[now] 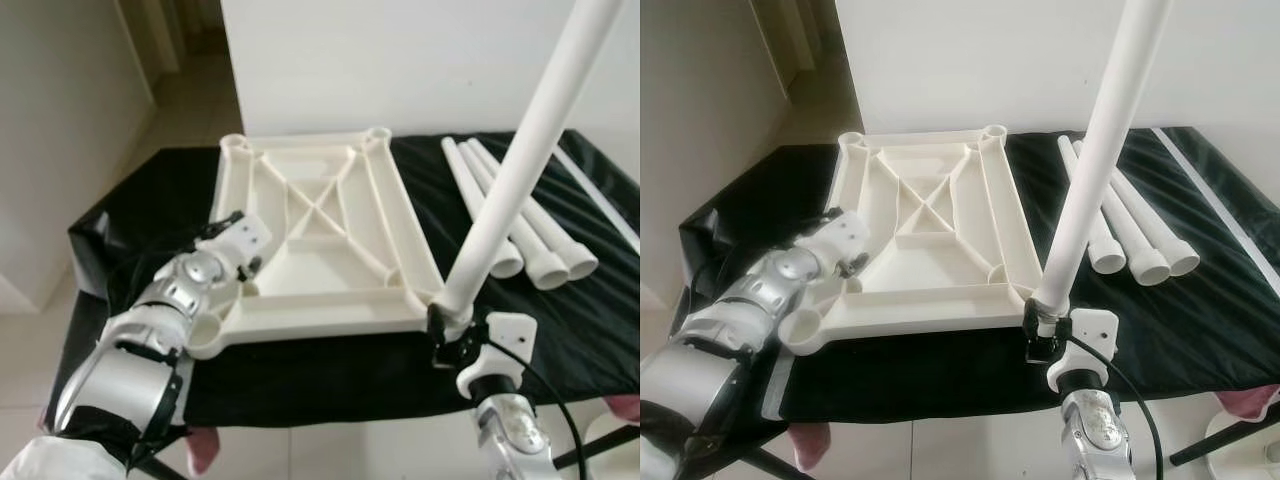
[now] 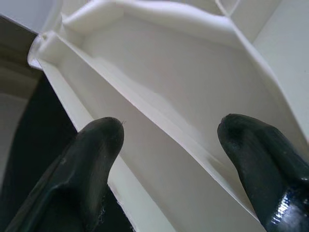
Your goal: Building children table
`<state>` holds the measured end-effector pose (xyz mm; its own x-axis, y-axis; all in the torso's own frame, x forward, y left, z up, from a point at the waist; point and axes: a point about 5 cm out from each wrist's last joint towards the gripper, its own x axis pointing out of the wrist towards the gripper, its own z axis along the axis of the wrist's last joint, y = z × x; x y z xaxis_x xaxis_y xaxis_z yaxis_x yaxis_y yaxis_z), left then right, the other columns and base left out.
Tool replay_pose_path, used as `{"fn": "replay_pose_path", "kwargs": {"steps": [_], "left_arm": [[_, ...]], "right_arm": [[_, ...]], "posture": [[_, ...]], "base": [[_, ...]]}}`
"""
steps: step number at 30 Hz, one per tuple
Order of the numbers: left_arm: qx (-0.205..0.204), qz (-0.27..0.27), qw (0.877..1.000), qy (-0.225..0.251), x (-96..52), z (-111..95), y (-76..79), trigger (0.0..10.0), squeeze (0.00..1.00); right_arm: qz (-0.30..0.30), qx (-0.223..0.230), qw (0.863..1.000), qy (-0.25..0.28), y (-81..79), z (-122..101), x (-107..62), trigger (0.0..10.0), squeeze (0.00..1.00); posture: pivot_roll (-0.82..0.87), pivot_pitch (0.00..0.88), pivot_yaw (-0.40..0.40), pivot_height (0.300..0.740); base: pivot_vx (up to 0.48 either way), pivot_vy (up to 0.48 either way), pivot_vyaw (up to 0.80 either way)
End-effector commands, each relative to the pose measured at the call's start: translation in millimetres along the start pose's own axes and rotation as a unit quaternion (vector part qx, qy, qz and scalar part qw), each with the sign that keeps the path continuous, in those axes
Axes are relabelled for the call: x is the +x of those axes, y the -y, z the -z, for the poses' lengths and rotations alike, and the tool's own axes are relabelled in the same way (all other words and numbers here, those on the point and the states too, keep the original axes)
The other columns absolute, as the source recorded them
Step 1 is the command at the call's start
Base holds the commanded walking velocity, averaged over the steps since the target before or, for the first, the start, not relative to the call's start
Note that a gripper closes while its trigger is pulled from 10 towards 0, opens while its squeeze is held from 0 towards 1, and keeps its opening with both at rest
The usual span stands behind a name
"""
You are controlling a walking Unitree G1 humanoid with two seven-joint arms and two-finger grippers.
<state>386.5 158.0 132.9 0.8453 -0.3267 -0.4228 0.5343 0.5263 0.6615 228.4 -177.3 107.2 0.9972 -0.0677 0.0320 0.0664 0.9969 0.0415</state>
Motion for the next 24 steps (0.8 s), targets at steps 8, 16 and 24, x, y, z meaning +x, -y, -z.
{"fn": "replay_pose_path", "kwargs": {"steps": [8,16,24], "left_arm": [[0.041,0.178,0.983,-0.019,-18.9,43,39.9,10.0,0.00],[0.041,0.289,0.955,0.045,-35.2,38,60.6,10.0,0.00],[0.026,0.384,0.916,0.113,-60.0,20,88.9,10.0,0.00]], "right_arm": [[0.033,-0.025,0.998,-0.043,22.0,13,13.6,10.0,0.00],[0.027,-0.031,0.998,-0.052,29.6,17,23.1,10.0,0.00],[0.022,-0.054,0.997,-0.058,50.0,20,43.6,10.0,0.00]], "posture": [[0.00,0.000,0.023,0.740],[0.01,0.000,0.022,0.740],[0.01,0.000,0.018,0.740]], "base": [[0.000,0.000,0.00],[0.000,0.000,0.00],[0.000,0.000,0.00]]}}
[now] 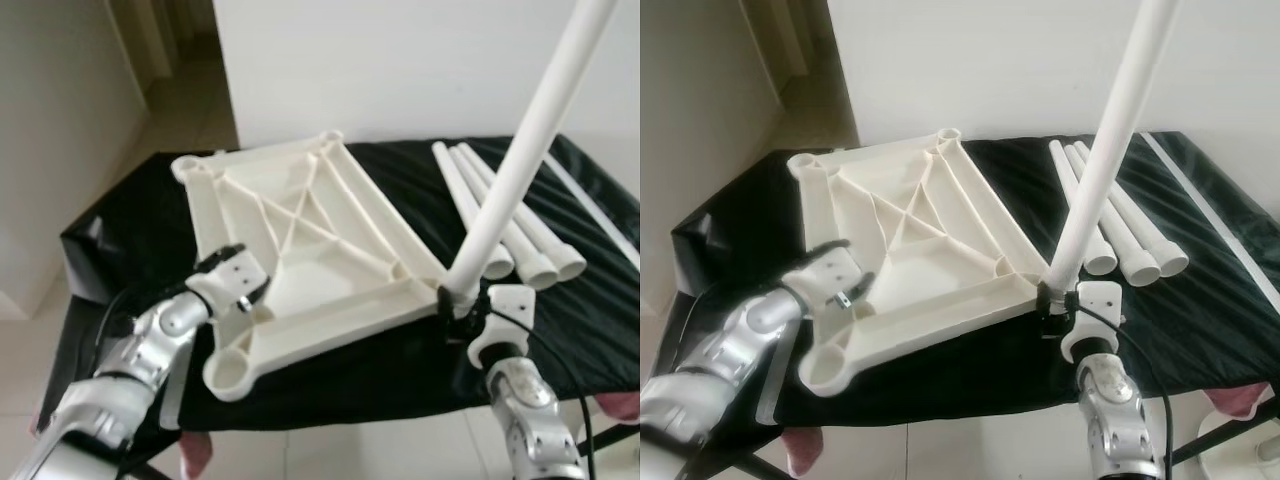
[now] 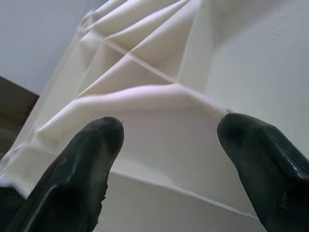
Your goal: Building children table
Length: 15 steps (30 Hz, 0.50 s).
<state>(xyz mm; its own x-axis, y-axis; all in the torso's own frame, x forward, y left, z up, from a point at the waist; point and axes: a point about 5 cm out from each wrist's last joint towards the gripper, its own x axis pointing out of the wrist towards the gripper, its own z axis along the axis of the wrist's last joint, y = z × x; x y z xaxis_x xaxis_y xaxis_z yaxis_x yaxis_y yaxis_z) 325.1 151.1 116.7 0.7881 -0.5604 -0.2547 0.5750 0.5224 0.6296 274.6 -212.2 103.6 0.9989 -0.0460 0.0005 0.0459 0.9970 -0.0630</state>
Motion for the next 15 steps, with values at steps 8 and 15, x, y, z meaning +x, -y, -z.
{"fn": "replay_pose_path", "kwargs": {"steps": [8,15], "left_arm": [[-0.029,0.396,0.917,0.027,-19.8,-14,63.6,10.0,0.00],[-0.083,0.420,0.899,0.093,-20.5,-55,80.6,10.0,0.00]], "right_arm": [[0.023,-0.008,0.999,-0.036,22.2,16,15.0,10.0,0.00],[0.002,0.001,0.999,-0.033,11.2,14,37.6,10.0,0.00]], "posture": [[0.01,0.000,0.028,0.740],[0.01,0.000,0.027,0.740]], "base": [[0.000,0.000,0.00],[0.000,0.000,0.00]]}}
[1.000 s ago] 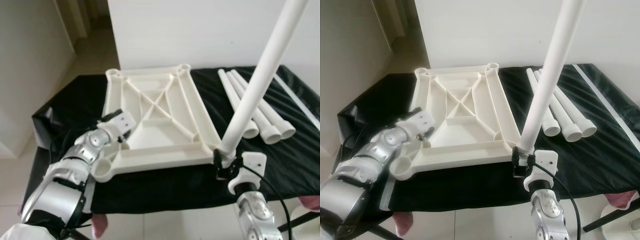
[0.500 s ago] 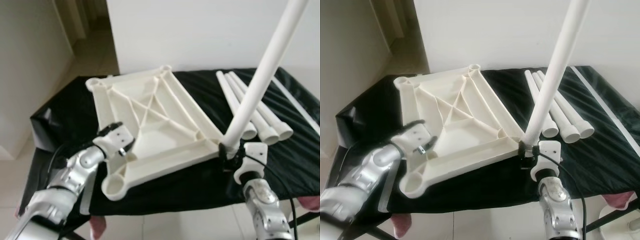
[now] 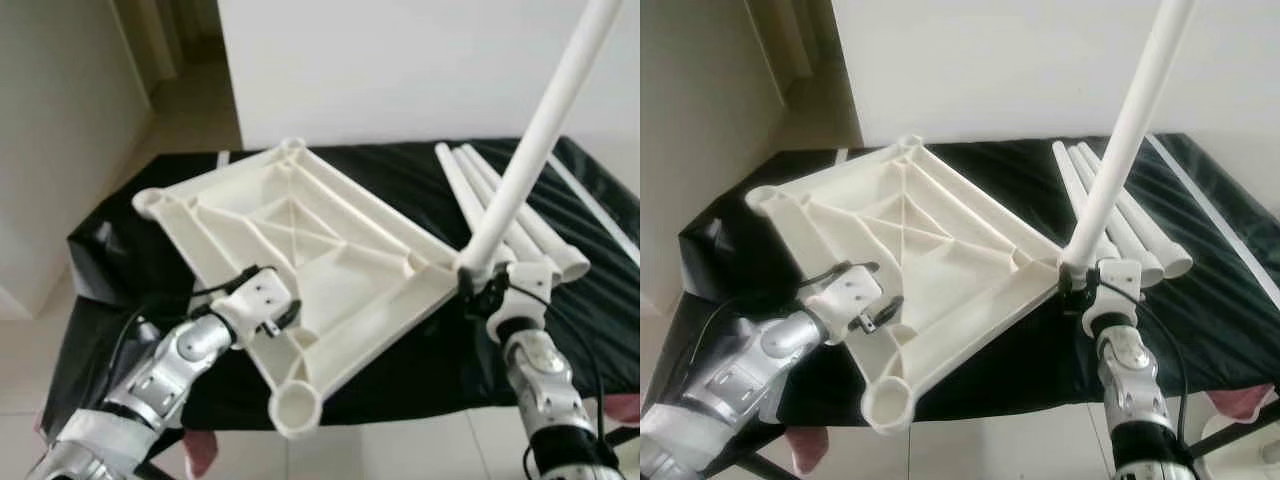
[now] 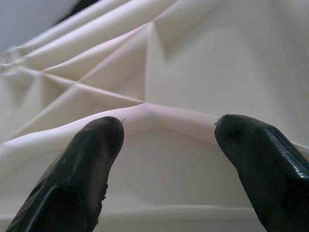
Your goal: Building children table
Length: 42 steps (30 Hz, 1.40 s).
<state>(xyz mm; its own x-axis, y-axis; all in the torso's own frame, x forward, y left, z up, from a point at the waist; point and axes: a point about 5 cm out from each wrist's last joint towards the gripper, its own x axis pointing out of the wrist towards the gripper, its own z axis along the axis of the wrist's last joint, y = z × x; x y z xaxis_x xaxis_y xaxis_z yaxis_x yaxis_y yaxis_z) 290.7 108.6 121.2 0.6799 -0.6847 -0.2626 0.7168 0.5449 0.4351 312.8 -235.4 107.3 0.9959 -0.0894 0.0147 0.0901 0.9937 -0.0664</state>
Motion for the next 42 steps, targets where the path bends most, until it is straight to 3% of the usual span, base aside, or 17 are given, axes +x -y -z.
{"fn": "replay_pose_path", "kwargs": {"steps": [1,5,9,10,14,19,20,22,30,34,37,42], "left_arm": [[-0.014,0.364,0.931,0.024,-9.8,-14,48.4,10.0,0.00],[-0.025,0.359,0.933,0.016,-10.5,-17,50.9,10.0,0.00],[-0.024,0.349,0.937,0.014,-8.6,-18,50.2,10.0,0.00],[-0.028,0.334,0.942,0.011,-5.5,-19,48.1,10.0,0.00],[-0.033,0.310,0.950,0.007,-3.8,-20,40.2,10.0,0.00],[-0.036,0.235,0.971,0.006,-8.8,-23,5.2,10.0,0.00],[-0.036,0.235,0.971,0.006,-8.8,-23,5.2,10.0,0.00],[-0.029,0.195,0.980,0.017,-12.4,-27,-18.5,10.0,0.00],[-0.044,0.154,0.986,0.042,-17.5,-35,-47.8,10.0,0.00],[-0.037,0.077,0.996,0.010,-16.3,-27,-78.4,10.0,0.00],[-0.038,0.056,0.998,0.001,-16.1,-24,-87.4,10.0,0.00],[-0.003,0.032,0.999,-0.041,-16.5,-15,-97.0,10.0,0.00]], "right_arm": [[-0.030,0.008,0.999,-0.038,-16.2,15,1.7,10.0,0.00],[-0.065,0.004,0.997,-0.037,-37.1,16,10.9,10.0,0.00],[-0.081,0.001,0.996,-0.038,-46.1,17,13.7,10.0,0.00],[-0.090,0.001,0.995,-0.038,-54.1,17,16.5,10.0,0.00],[-0.101,-0.005,0.994,-0.028,-60.3,14,18.1,10.0,0.00],[-0.088,0.001,0.996,0.005,-48.7,6,15.2,10.0,0.00],[-0.088,0.001,0.996,0.005,-48.7,6,15.2,10.0,0.00],[-0.078,0.007,0.996,0.031,-38.5,-1,9.0,10.0,0.00],[-0.063,0.007,0.996,0.069,-26.9,-12,-3.3,10.0,0.00],[-0.023,0.009,0.995,0.099,-19.3,-18,-19.3,10.0,0.00],[0.004,0.006,0.994,0.106,-16.1,-19,-25.8,10.0,0.00],[0.071,0.041,0.995,0.059,-20.2,-2,-42.4,10.0,0.00]], "posture": [[0.01,0.000,0.029,0.740],[0.01,0.000,0.028,0.740],[0.01,0.000,0.027,0.740],[0.01,0.000,0.024,0.740],[0.02,0.000,0.017,0.740],[0.04,0.000,-0.007,0.740],[0.04,0.000,-0.007,0.740],[0.04,0.000,-0.009,0.740],[0.03,0.000,0.001,0.740],[0.02,0.000,0.011,0.740],[0.01,0.000,0.011,0.740],[0.01,0.000,0.008,0.740]], "base": [[0.000,0.000,0.00],[0.000,0.000,0.00],[0.000,0.000,0.00],[0.000,0.000,0.00],[0.000,0.000,0.00],[0.000,0.000,0.00],[0.000,0.000,0.00],[0.000,0.000,0.00],[0.000,0.000,0.00],[0.000,0.000,0.00],[0.000,0.000,0.00],[0.000,0.000,0.00]]}}
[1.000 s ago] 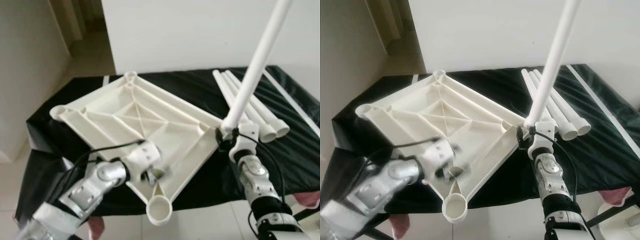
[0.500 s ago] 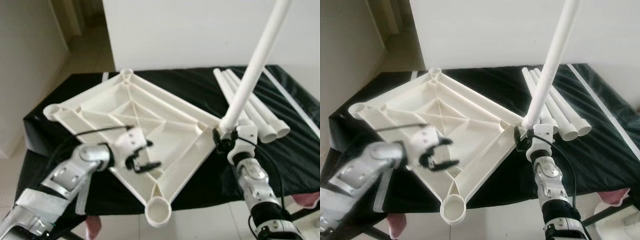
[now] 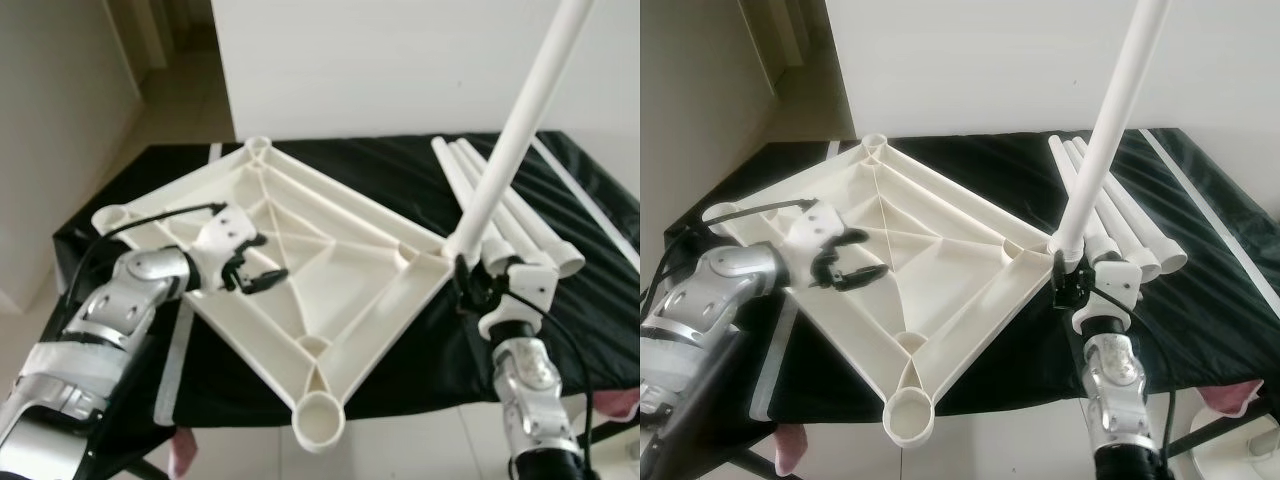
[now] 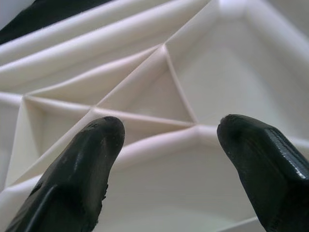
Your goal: Building children table
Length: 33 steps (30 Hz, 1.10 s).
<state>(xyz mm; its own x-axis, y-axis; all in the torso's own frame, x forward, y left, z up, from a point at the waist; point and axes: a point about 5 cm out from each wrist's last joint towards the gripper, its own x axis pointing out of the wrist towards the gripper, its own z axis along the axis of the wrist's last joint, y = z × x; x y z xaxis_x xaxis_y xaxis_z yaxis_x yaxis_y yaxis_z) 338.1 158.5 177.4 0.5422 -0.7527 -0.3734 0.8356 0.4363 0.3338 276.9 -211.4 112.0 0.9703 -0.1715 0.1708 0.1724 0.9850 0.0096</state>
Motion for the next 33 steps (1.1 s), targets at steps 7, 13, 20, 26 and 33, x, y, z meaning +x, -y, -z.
{"fn": "replay_pose_path", "kwargs": {"steps": [7,13,20,26,33], "left_arm": [[0.056,-0.096,0.991,-0.074,-1.5,16,-26.2,10.0,0.00],[0.033,-0.033,0.997,-0.060,-13.8,20,-25.0,10.0,0.00],[0.016,0.048,0.998,-0.030,-34.5,16,-20.6,10.0,0.00],[-0.005,0.147,0.989,-0.005,-41.2,15,-1.3,10.0,0.00],[0.027,0.195,0.979,-0.055,-19.8,30,25.8,10.0,0.00]], "right_arm": [[0.080,-0.002,0.994,-0.076,-1.5,20,-22.3,10.0,0.00],[0.081,-0.003,0.993,-0.089,-2.7,22,-23.8,10.0,0.00],[0.100,-0.017,0.989,-0.108,2.0,23,-24.2,10.0,0.00],[0.099,-0.024,0.988,-0.113,2.3,23,-22.9,10.0,0.00],[0.089,-0.034,0.989,-0.116,2.6,21,-17.9,10.0,0.00]], "posture": [[0.01,0.000,0.007,0.740],[0.01,0.000,0.011,0.740],[0.01,0.000,0.012,0.740],[0.02,0.000,0.009,0.740],[0.02,0.000,0.003,0.740]], "base": [[0.000,0.000,0.00],[0.000,0.000,0.00],[0.000,0.000,0.00],[0.000,0.000,0.00],[0.000,0.000,0.00]]}}
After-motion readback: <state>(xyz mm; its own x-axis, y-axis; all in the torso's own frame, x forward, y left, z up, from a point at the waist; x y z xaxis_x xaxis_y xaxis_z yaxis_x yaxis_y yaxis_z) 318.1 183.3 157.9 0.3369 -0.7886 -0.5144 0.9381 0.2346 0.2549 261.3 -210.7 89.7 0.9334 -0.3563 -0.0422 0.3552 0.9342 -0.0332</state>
